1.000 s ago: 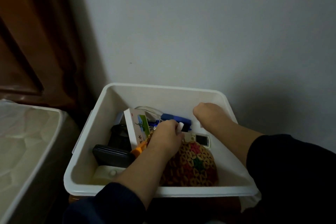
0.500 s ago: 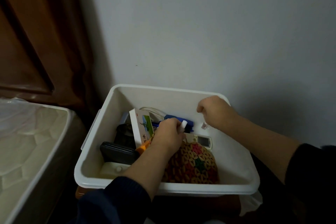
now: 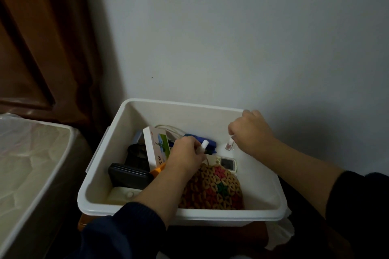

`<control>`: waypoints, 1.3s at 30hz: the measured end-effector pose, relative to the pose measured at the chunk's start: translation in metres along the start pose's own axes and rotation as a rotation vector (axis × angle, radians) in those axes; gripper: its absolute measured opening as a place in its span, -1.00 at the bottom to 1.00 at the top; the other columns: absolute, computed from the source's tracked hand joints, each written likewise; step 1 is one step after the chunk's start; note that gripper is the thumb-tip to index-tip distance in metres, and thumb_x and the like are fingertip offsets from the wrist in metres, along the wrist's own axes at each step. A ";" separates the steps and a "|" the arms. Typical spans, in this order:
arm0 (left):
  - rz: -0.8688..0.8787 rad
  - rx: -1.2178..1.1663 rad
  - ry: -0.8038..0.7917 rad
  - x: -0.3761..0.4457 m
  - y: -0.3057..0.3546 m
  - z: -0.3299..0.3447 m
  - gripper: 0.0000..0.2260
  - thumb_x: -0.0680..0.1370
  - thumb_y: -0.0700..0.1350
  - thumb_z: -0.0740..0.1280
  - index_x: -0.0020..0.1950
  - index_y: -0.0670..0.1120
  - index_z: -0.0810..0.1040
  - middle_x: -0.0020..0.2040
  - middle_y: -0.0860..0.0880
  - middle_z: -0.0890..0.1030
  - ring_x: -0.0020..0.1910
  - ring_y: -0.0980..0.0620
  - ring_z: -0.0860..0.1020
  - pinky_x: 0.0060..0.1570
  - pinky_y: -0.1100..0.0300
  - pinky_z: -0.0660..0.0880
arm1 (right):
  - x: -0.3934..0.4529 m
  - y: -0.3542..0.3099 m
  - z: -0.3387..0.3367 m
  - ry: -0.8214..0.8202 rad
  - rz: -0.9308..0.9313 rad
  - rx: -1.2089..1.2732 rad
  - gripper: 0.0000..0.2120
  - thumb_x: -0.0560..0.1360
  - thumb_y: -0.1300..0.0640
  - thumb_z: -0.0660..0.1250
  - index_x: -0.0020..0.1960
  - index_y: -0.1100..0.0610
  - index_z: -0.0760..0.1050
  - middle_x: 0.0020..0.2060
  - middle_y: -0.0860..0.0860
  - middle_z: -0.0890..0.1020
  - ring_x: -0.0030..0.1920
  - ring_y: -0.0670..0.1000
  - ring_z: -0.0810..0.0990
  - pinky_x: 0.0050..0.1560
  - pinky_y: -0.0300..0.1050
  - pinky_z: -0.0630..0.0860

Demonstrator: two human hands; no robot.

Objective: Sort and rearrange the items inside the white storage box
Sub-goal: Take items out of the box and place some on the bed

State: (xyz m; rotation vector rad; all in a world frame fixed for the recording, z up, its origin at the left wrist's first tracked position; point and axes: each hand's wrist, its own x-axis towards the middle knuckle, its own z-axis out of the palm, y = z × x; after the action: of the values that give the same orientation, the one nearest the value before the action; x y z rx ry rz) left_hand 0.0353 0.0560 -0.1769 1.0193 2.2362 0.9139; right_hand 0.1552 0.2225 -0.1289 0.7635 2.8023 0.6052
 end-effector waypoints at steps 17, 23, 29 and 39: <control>0.057 0.011 -0.095 0.002 0.001 0.008 -0.83 0.58 -0.14 0.49 0.16 -0.09 0.67 0.10 -0.03 0.66 -0.03 0.08 0.52 0.01 0.21 0.44 | 0.045 -0.031 0.033 -0.206 0.017 -0.235 -0.68 0.55 -0.07 0.49 -0.18 0.03 0.40 -0.26 -0.05 0.51 -0.01 0.03 0.67 0.14 0.00 0.46; 0.059 0.025 -0.092 0.002 0.001 0.009 -0.77 0.59 -0.13 0.48 0.24 -0.09 0.66 0.15 -0.04 0.65 0.01 0.07 0.53 0.06 0.21 0.46 | 0.041 -0.031 0.026 -0.226 -0.015 -0.245 -0.60 0.53 -0.08 0.51 -0.21 0.04 0.32 -0.14 -0.05 0.61 0.01 0.04 0.67 0.12 -0.03 0.45; 0.043 0.032 -0.092 0.002 0.002 0.007 -0.78 0.59 -0.14 0.47 0.24 -0.09 0.66 0.16 -0.05 0.67 0.04 0.06 0.54 0.15 0.17 0.51 | 0.035 -0.028 0.015 -0.230 0.006 -0.213 -0.64 0.52 -0.05 0.52 -0.19 0.06 0.37 -0.14 -0.02 0.61 -0.01 0.05 0.67 -0.02 -0.09 0.38; 0.021 0.010 -0.032 0.000 0.004 0.005 -0.55 0.56 -0.16 0.51 0.43 -0.12 0.54 0.27 -0.08 0.65 0.22 -0.03 0.61 0.31 0.07 0.54 | 0.001 -0.007 -0.003 -0.118 -0.094 1.016 -0.74 0.48 0.09 0.41 0.16 -0.05 0.67 -0.10 -0.18 0.74 -0.12 -0.21 0.69 0.03 -0.23 0.65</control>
State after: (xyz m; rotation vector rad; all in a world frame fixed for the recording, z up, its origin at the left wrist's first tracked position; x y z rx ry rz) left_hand 0.0402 0.0597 -0.1775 1.0567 2.2095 0.8903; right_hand 0.1501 0.2166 -0.1288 0.7318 2.8809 -0.9299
